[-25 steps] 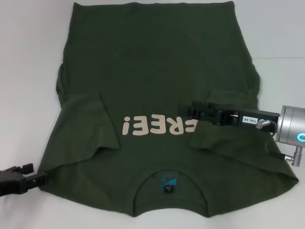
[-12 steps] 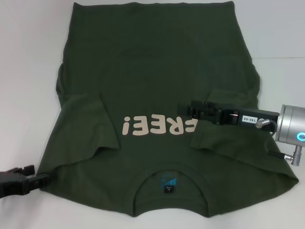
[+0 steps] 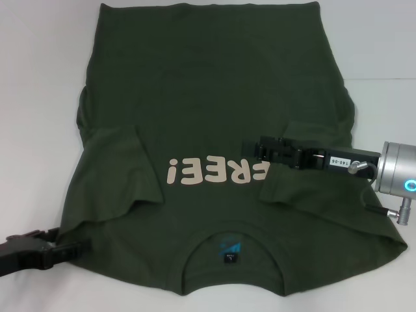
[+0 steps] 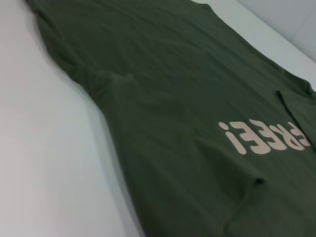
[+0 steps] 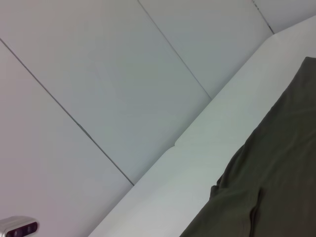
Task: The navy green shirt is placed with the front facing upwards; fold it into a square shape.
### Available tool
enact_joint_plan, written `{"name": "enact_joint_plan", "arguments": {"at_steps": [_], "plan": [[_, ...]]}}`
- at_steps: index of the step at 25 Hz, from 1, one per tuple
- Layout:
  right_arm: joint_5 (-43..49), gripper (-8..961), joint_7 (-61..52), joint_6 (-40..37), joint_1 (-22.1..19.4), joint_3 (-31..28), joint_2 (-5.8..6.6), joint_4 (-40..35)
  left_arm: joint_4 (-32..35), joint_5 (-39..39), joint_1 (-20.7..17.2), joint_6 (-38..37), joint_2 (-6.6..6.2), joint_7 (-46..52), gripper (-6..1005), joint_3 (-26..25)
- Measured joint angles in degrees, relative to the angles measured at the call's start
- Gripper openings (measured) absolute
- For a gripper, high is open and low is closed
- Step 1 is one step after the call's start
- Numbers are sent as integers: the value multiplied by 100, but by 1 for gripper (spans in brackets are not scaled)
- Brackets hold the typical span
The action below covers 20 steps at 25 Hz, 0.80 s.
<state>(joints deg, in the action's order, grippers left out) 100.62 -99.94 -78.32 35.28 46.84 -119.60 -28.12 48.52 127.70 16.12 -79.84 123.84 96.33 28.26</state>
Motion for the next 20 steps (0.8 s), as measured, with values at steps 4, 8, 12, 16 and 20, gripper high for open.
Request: {"name": "enact_joint_plan", "arguments": {"at_steps": [4, 8, 12, 16, 20], "plan": [[0, 897, -4, 1, -6, 0, 0, 0, -29, 7, 58, -130, 1, 3, 860, 64], [0, 897, -1, 0, -14, 0, 0, 0, -33, 9, 95, -182, 0, 5, 859, 113], [0, 897, 1, 0, -23, 0, 0, 0, -48, 9, 134, -215, 0, 7, 860, 167], [0, 897, 1, 1, -31, 0, 7, 0, -113, 9, 200, -290, 0, 8, 860, 172], [0, 897, 2, 1, -39, 0, 9, 0, -116, 9, 213, -295, 0, 8, 859, 171]]}}
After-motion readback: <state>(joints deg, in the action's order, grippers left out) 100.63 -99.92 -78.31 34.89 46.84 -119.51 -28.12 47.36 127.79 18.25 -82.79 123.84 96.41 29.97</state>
